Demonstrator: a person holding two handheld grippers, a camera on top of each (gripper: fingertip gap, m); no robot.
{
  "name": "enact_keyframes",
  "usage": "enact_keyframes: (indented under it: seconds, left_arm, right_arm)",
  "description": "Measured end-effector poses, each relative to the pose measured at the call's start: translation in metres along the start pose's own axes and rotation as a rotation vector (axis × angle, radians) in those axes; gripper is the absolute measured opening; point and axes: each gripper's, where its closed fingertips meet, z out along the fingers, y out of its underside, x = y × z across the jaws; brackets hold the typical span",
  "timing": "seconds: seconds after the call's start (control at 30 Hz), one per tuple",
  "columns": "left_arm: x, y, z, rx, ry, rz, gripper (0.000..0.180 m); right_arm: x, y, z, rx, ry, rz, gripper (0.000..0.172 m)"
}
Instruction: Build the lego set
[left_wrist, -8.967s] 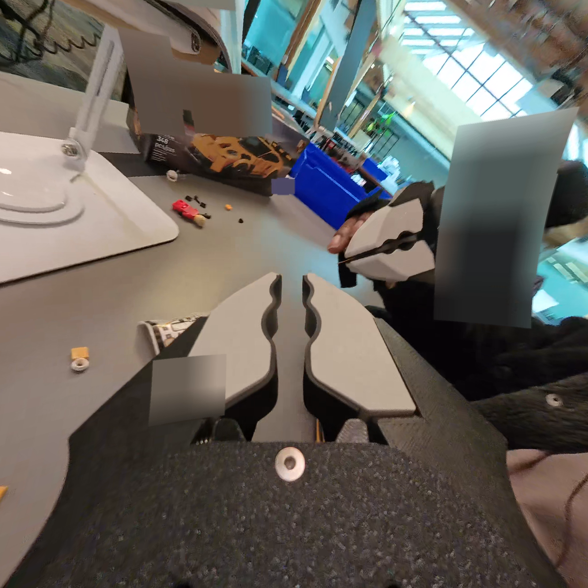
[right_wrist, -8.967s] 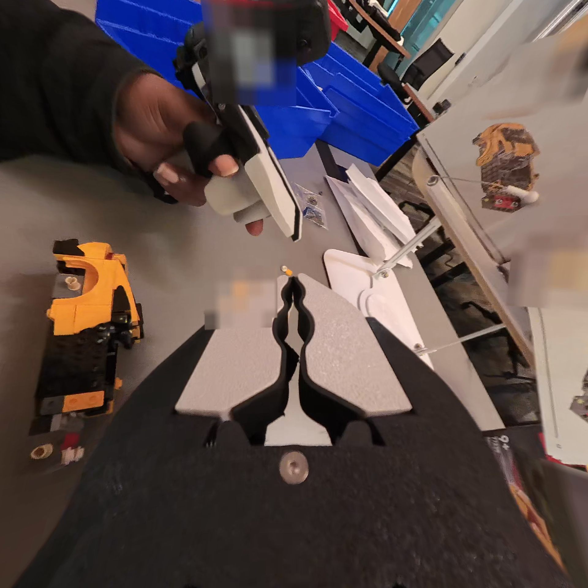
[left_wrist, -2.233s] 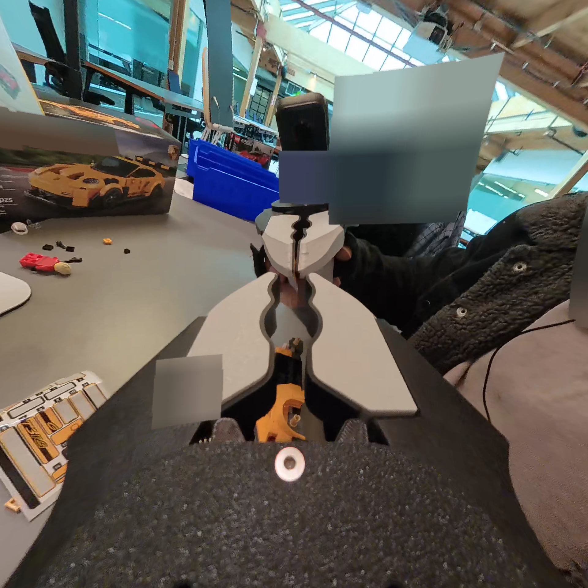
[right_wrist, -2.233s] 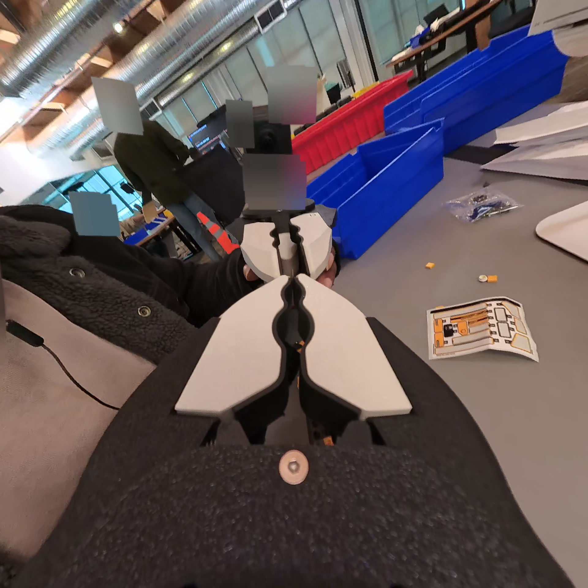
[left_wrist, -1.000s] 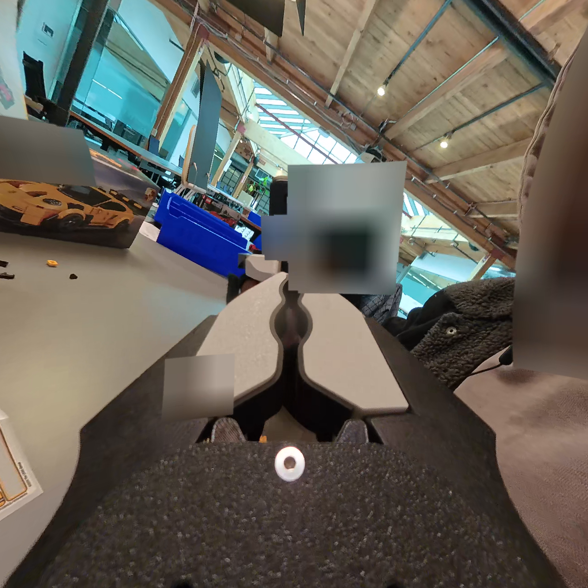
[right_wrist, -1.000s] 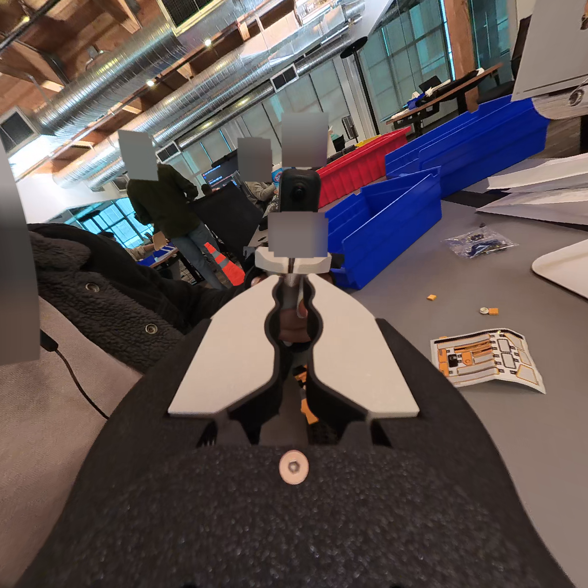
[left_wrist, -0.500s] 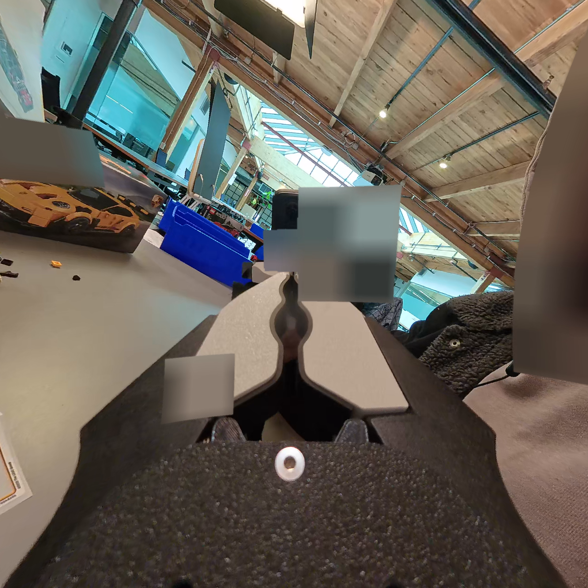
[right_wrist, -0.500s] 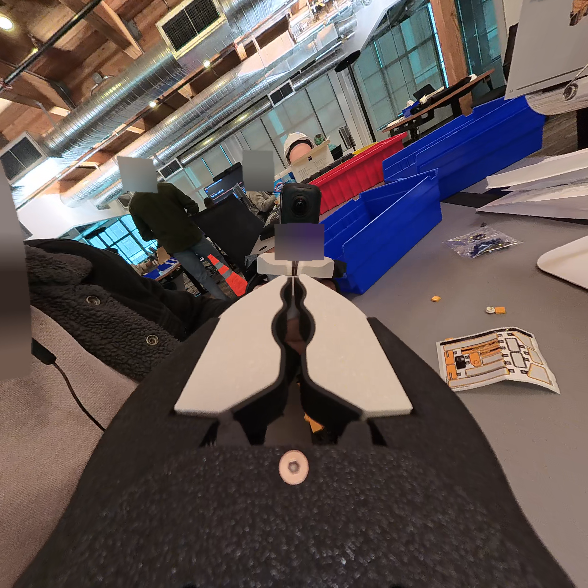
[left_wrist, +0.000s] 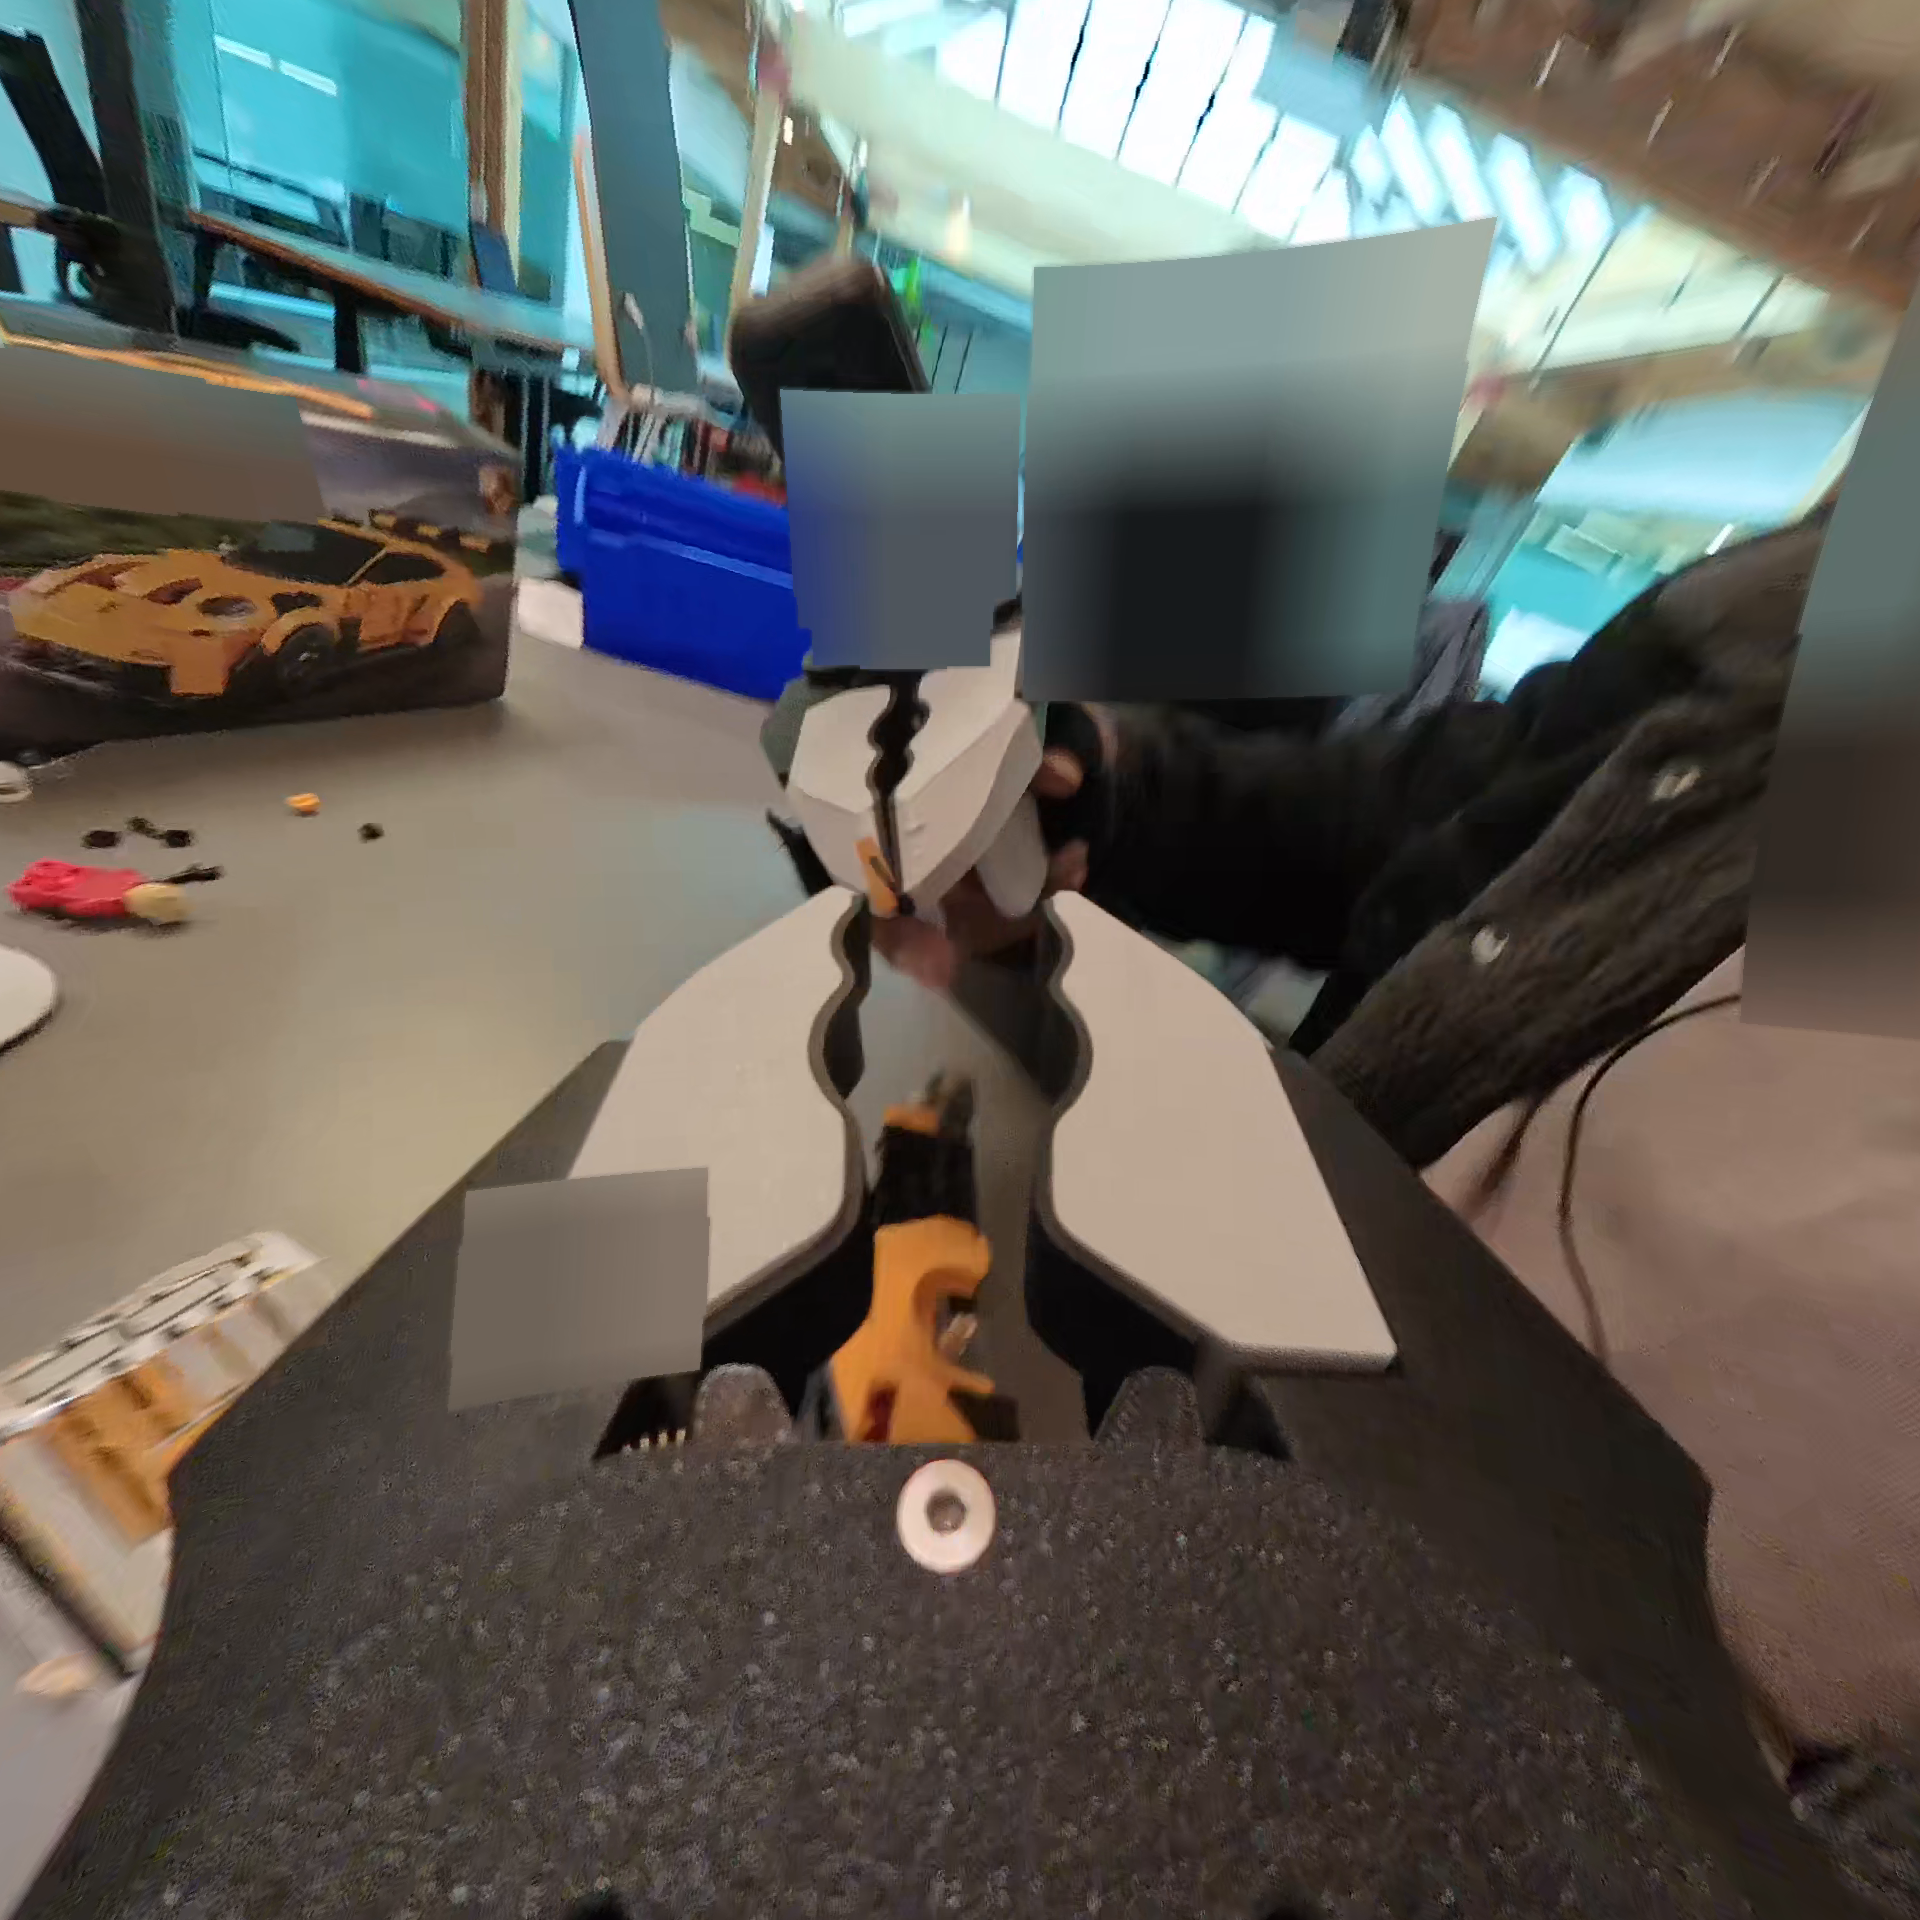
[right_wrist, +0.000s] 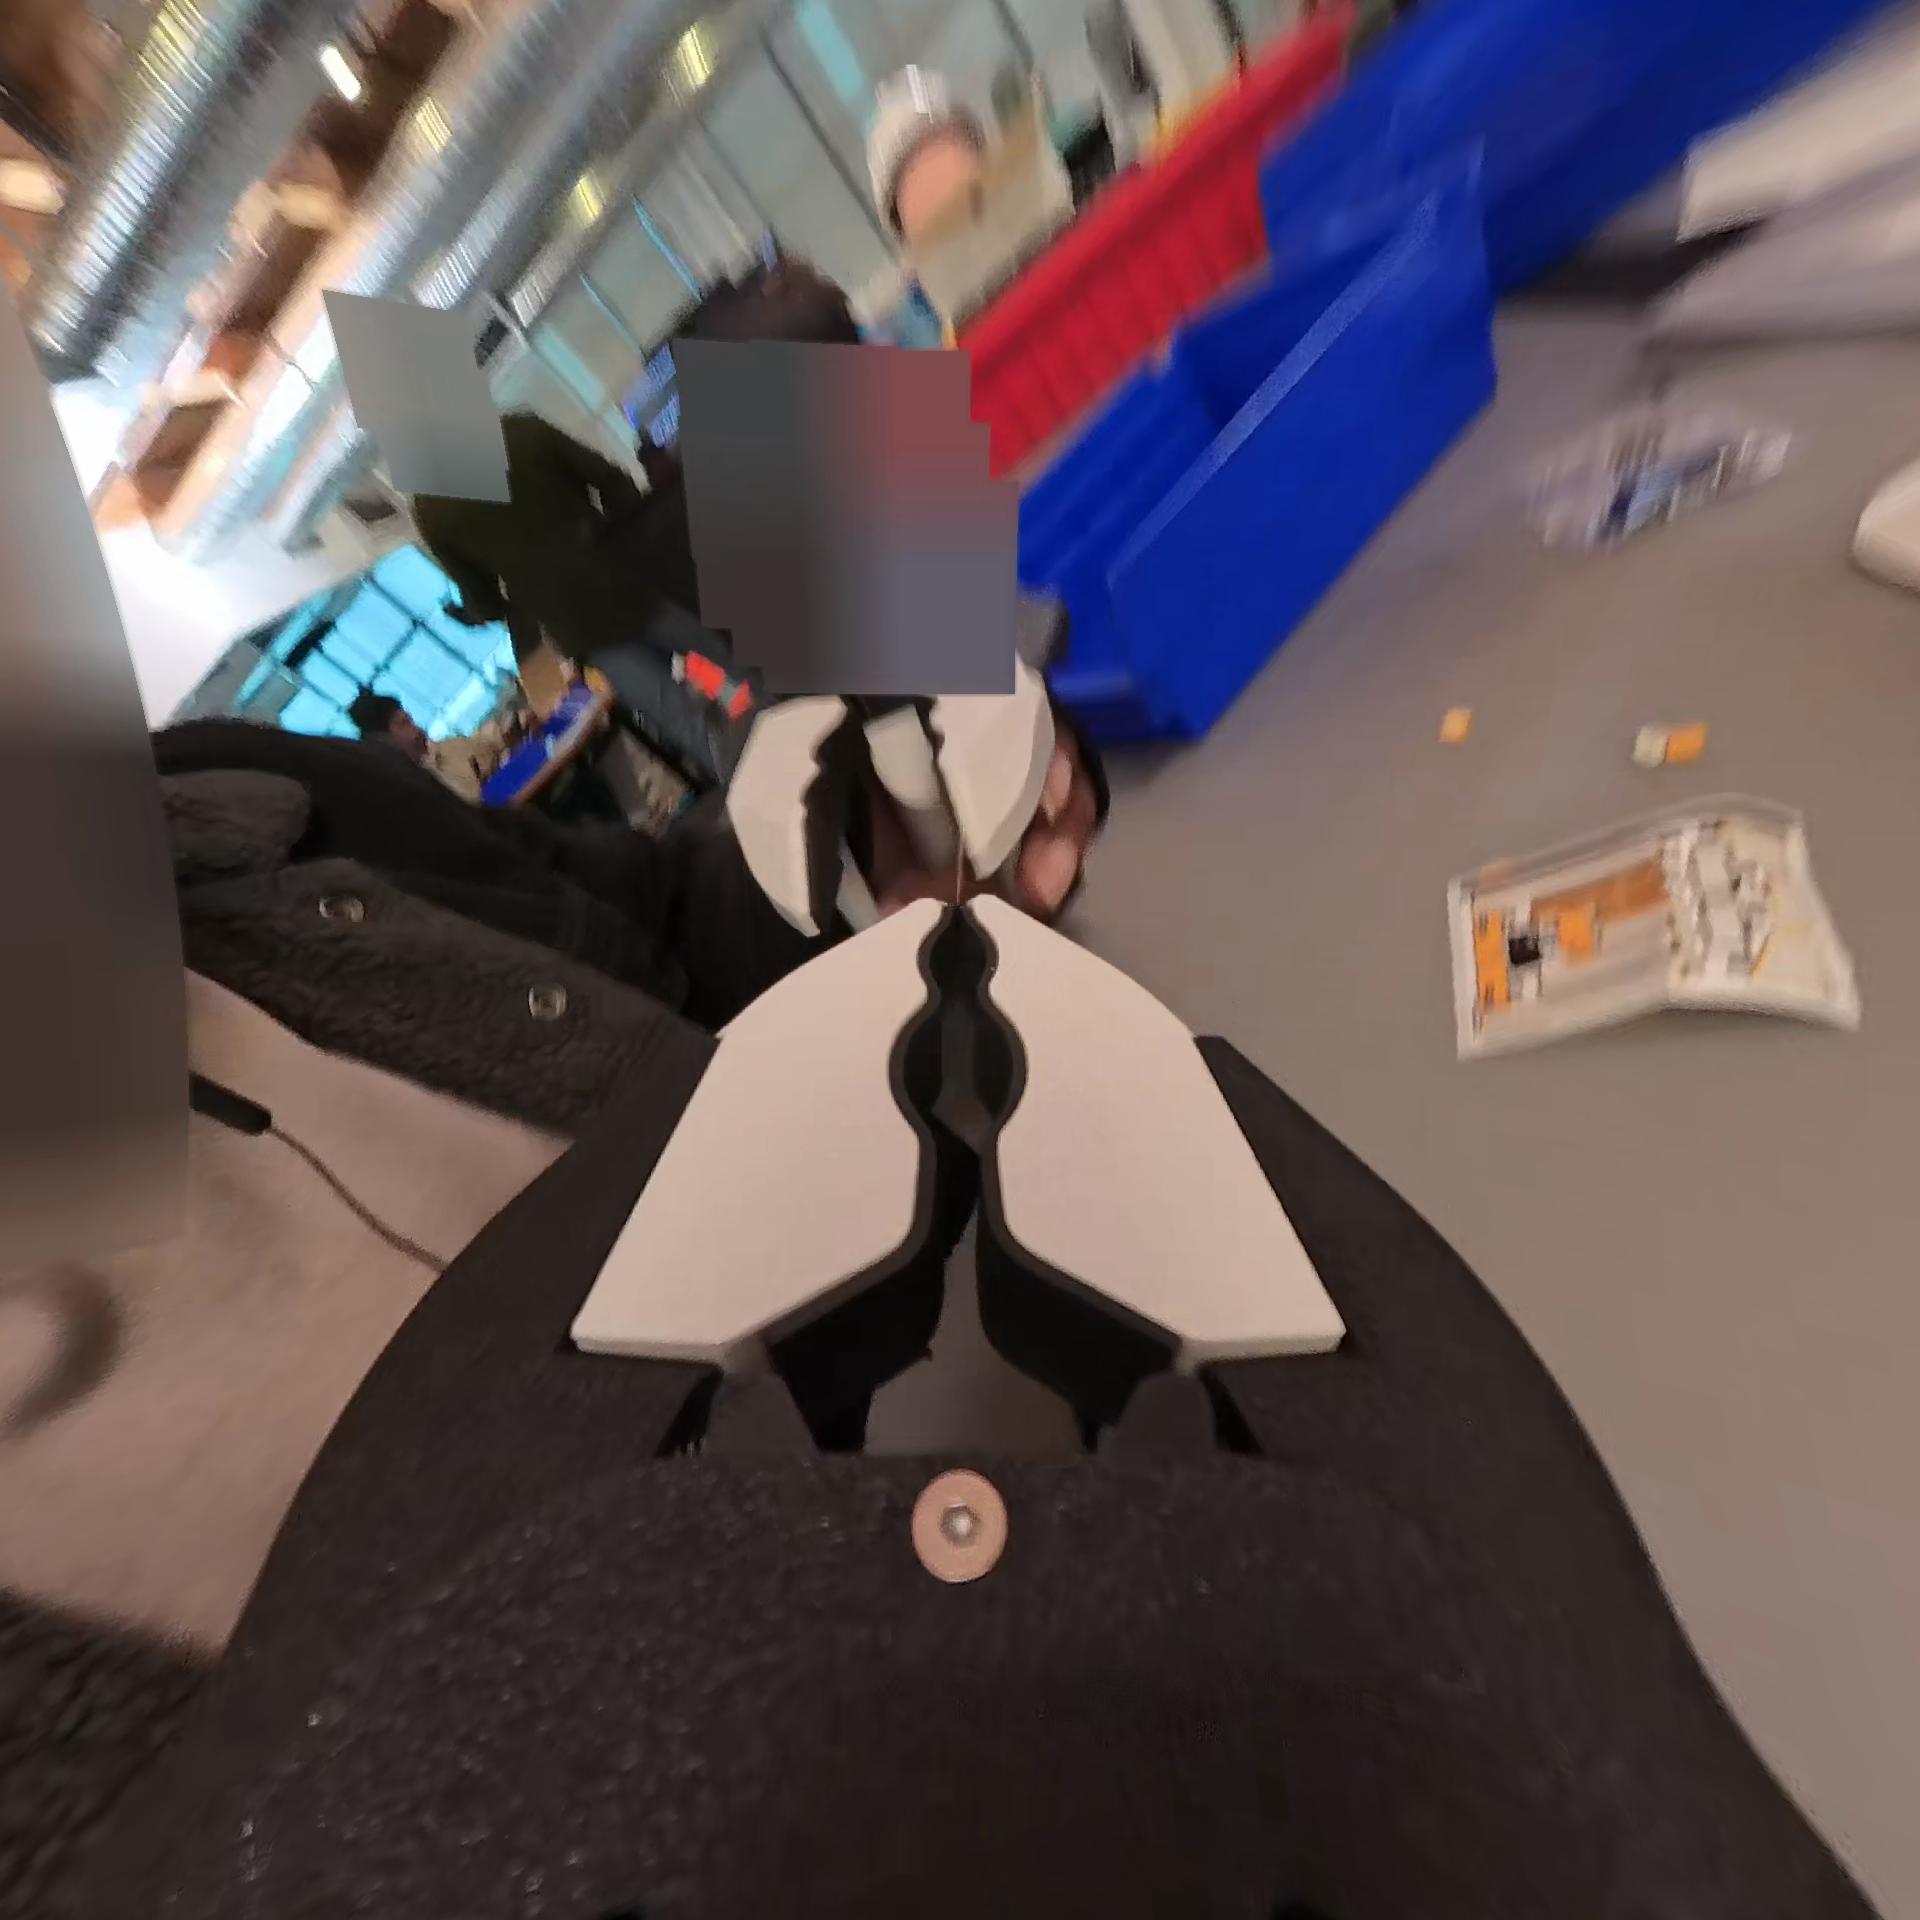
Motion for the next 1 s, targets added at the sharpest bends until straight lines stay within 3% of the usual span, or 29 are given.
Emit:
enact_keyframes:
  seconds: [0.1,0.4,0.6,0.83,1.0]
  left_arm:
    - [-0.006,0.011,-0.007,-0.11,-0.053,0.11,0.032]
    - [-0.017,0.07,-0.024,-0.438,-0.074,0.215,0.038]
    - [-0.014,0.063,-0.017,-0.371,-0.068,0.22,0.024]
    - [-0.002,0.063,-0.009,-0.336,0.047,-0.052,0.013]
    - [0.0,0.064,-0.005,-0.332,0.069,-0.113,0.007]
  right_arm:
    - [0.003,0.016,0.001,-0.095,-0.017,0.093,0.0]
    - [0.009,0.065,0.008,-0.341,-0.042,0.347,0.0]
    - [0.006,0.07,0.011,-0.453,-0.023,0.392,0.0]
    - [0.006,0.067,0.013,-0.451,-0.02,0.344,0.0]
    - [0.004,0.068,0.012,-0.449,-0.029,0.318,0.0]
